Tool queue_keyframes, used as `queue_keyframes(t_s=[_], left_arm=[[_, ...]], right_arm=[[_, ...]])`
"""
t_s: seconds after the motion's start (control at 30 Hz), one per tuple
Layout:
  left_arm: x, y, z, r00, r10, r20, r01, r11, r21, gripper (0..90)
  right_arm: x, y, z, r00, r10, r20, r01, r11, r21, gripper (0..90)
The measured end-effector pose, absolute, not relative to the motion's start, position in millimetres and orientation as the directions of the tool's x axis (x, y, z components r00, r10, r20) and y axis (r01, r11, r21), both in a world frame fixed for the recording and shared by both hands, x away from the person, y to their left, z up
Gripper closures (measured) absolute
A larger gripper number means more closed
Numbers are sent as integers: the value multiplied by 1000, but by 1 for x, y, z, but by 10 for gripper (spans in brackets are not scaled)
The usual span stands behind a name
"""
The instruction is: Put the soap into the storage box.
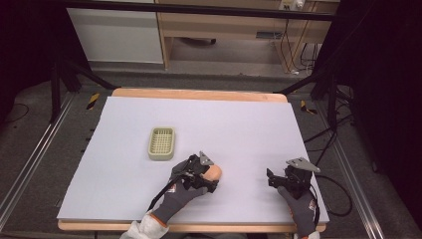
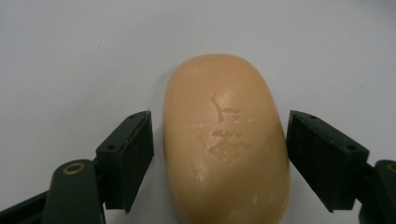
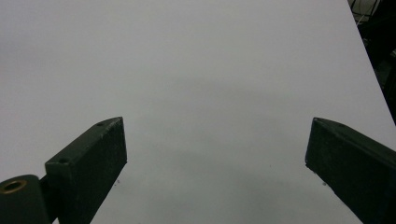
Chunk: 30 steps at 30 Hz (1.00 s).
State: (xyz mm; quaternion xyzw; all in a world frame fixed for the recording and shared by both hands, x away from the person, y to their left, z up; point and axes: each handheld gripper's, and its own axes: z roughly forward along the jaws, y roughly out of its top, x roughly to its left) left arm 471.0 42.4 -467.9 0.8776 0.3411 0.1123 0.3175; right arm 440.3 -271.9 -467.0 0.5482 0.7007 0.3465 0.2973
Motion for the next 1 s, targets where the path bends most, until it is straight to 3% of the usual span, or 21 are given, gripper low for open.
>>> queue_keyframes(t_s=[1.0], left_arm=[[473, 37, -469, 745, 667, 12, 527, -600, 602, 312]], right_arm=[[441, -272, -468, -221, 974, -37, 566, 160, 809, 58]])
